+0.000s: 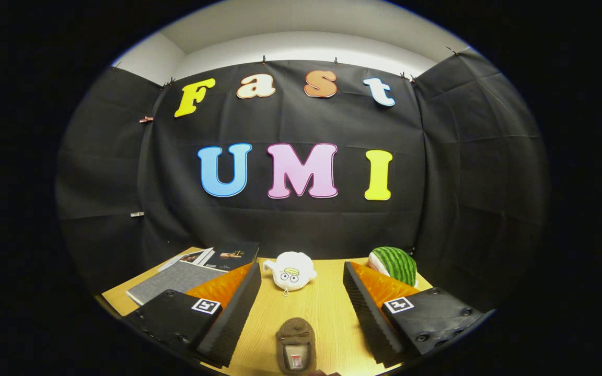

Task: Open the storage box then place both shoes into the box .Put the left shoe in first, then the right shoe, with the right side of both shoes facing outward in a uniform manner.

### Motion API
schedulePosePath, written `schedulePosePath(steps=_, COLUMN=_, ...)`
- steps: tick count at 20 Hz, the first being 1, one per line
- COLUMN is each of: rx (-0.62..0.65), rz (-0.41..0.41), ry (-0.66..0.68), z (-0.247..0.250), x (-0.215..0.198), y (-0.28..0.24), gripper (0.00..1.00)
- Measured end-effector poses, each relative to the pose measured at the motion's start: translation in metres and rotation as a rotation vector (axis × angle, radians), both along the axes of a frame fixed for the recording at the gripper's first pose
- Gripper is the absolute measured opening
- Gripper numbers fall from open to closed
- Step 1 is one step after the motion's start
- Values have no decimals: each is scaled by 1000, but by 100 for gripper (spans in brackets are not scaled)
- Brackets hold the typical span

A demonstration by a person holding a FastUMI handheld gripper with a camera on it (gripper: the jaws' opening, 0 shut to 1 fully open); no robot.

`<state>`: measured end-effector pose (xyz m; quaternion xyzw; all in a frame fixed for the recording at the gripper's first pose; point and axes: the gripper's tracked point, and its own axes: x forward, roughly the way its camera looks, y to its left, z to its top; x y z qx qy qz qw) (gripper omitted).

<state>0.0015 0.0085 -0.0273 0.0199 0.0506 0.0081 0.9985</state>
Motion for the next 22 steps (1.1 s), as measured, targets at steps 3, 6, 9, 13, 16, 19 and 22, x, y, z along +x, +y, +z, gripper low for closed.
schedulePosePath(steps=3, rx=3, rz=3, ry=33, z=-7, x=1, y=3, gripper=97)
schedulePosePath(steps=6, rx=35, rz=17, ry=77, z=-14, x=5, y=11, gripper=97)
schedulePosePath(steps=9, rx=111, rz=51, ry=156, z=-29, x=12, y=27, gripper=97)
schedulePosePath(steps=13, rx=243, rz=104, ry=294, z=-57, x=22, y=49, gripper=99)
schedulePosePath(steps=16, rx=416, rz=186, ry=436, z=-85, x=18, y=82, gripper=99)
schedulePosePath(steps=19, rx=563, rz=256, ry=591, z=-116, x=6, y=112, gripper=98)
schedulePosePath(steps=22, rx=680, rz=285, ry=712, z=-143, x=-3, y=134, gripper=98)
